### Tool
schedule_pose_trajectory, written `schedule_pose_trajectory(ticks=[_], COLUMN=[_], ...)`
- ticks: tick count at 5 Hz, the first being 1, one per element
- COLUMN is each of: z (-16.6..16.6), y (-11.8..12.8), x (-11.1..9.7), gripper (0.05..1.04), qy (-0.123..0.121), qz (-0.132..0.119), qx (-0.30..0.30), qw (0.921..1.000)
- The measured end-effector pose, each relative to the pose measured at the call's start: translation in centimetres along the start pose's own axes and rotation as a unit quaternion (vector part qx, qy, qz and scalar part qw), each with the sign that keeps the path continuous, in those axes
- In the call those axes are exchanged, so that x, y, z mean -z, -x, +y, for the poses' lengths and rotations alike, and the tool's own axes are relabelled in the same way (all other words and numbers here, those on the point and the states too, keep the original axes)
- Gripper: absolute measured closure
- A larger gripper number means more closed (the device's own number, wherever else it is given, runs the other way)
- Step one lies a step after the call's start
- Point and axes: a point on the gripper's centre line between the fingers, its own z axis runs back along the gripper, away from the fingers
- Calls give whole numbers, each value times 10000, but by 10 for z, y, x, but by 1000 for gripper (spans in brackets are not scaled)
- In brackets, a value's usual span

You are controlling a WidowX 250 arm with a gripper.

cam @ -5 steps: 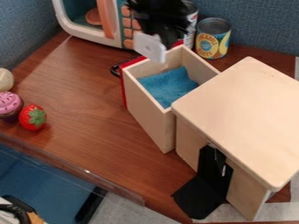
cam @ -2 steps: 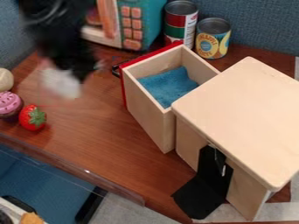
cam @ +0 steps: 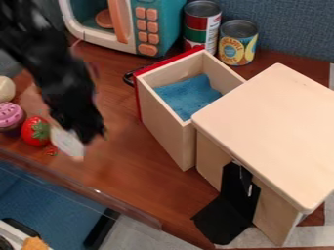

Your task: Take the white object out of the drawer and put it to the right side of the strawberry

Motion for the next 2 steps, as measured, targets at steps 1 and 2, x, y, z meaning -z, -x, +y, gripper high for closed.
schedule_pose_trajectory(ticks=[1, 2], z=[-3, 5], y=[-3, -7], x=[22, 32], gripper=[736, 663], qy=[-8, -297], qz=[-66, -253], qx=[123, 178], qw=[9999, 9991])
